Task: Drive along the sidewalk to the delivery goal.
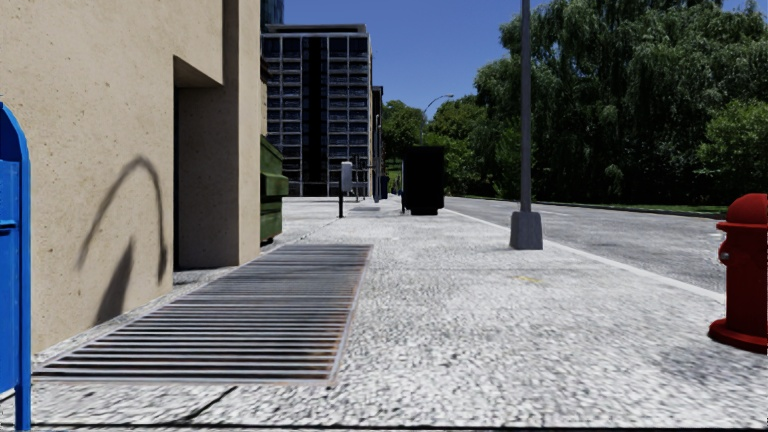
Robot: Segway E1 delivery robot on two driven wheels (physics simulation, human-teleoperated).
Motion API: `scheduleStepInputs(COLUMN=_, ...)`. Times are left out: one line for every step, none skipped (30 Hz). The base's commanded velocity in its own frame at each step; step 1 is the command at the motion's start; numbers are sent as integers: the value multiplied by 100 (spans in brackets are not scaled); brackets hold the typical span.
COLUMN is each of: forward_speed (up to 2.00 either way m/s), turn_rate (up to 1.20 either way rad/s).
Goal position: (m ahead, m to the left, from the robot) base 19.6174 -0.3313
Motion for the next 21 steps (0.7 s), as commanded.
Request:
scheduleStepInputs(forward_speed=200, turn_rate=0)
scheduleStepInputs(forward_speed=200, turn_rate=0)
scheduleStepInputs(forward_speed=200, turn_rate=0)
scheduleStepInputs(forward_speed=200, turn_rate=0)
scheduleStepInputs(forward_speed=200, turn_rate=0)
scheduleStepInputs(forward_speed=200, turn_rate=0)
scheduleStepInputs(forward_speed=200, turn_rate=0)
scheduleStepInputs(forward_speed=200, turn_rate=0)
scheduleStepInputs(forward_speed=200, turn_rate=0)
scheduleStepInputs(forward_speed=200, turn_rate=0)
scheduleStepInputs(forward_speed=200, turn_rate=0)
scheduleStepInputs(forward_speed=200, turn_rate=0)
scheduleStepInputs(forward_speed=200, turn_rate=0)
scheduleStepInputs(forward_speed=200, turn_rate=0)
scheduleStepInputs(forward_speed=200, turn_rate=0)
scheduleStepInputs(forward_speed=200, turn_rate=0)
scheduleStepInputs(forward_speed=200, turn_rate=0)
scheduleStepInputs(forward_speed=200, turn_rate=0)
scheduleStepInputs(forward_speed=200, turn_rate=0)
scheduleStepInputs(forward_speed=200, turn_rate=0)
scheduleStepInputs(forward_speed=200, turn_rate=0)
